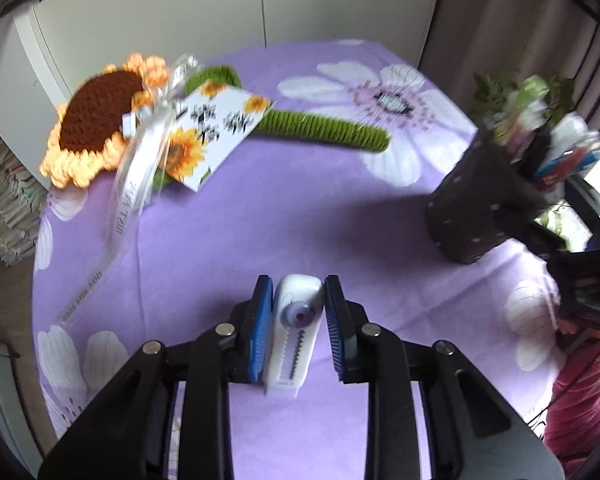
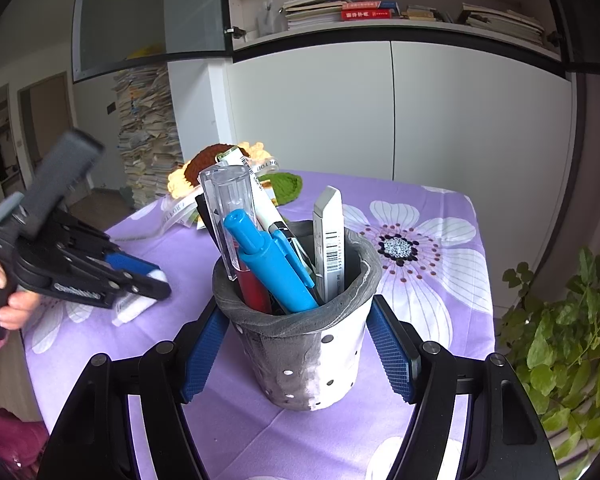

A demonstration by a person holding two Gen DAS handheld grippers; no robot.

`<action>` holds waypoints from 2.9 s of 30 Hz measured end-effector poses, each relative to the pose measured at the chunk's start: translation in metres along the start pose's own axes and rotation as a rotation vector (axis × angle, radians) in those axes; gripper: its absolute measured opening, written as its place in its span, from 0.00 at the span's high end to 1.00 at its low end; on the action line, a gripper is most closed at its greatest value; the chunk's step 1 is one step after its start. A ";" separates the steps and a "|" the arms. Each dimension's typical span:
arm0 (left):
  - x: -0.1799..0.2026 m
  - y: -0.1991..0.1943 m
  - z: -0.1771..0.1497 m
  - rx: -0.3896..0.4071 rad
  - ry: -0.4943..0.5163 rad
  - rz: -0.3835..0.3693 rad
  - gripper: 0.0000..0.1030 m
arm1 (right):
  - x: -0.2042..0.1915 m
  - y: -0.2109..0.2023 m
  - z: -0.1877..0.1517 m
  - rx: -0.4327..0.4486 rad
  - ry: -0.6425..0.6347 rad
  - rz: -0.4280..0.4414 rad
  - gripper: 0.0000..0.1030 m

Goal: Organize stationery
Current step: 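Grasp the white correction tape on the table with the left gripper, then lift the correction tape and lower it into the pen holder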

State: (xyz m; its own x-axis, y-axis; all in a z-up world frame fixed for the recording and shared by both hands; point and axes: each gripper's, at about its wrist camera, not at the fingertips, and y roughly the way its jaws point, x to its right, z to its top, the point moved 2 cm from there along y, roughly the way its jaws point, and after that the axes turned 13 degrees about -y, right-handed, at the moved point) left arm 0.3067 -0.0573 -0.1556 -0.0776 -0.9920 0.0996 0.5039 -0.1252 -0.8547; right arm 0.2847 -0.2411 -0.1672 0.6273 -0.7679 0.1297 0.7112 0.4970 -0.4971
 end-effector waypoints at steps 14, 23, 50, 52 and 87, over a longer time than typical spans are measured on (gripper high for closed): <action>0.069 -0.108 0.023 0.287 0.137 -0.141 0.77 | 0.001 0.002 0.000 -0.004 -0.002 -0.003 0.30; 0.112 -0.127 0.054 0.361 0.149 -0.264 0.77 | 0.001 0.002 0.000 -0.003 0.001 -0.001 0.30; 0.139 -0.067 0.058 0.218 0.164 -0.263 0.77 | 0.004 0.002 0.001 0.005 0.009 0.008 0.30; 0.135 -0.066 0.058 0.209 0.156 -0.272 0.77 | 0.004 0.002 0.001 0.002 0.005 0.004 0.30; 0.022 -0.082 -0.007 0.343 -0.155 -0.208 0.36 | 0.007 0.004 0.000 -0.014 0.016 -0.005 0.25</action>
State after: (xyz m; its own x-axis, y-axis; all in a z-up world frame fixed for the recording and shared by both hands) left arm 0.2577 -0.0684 -0.0866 -0.0906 -0.9326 0.3493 0.7498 -0.2948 -0.5924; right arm 0.2917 -0.2446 -0.1687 0.6186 -0.7768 0.1183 0.7097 0.4878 -0.5083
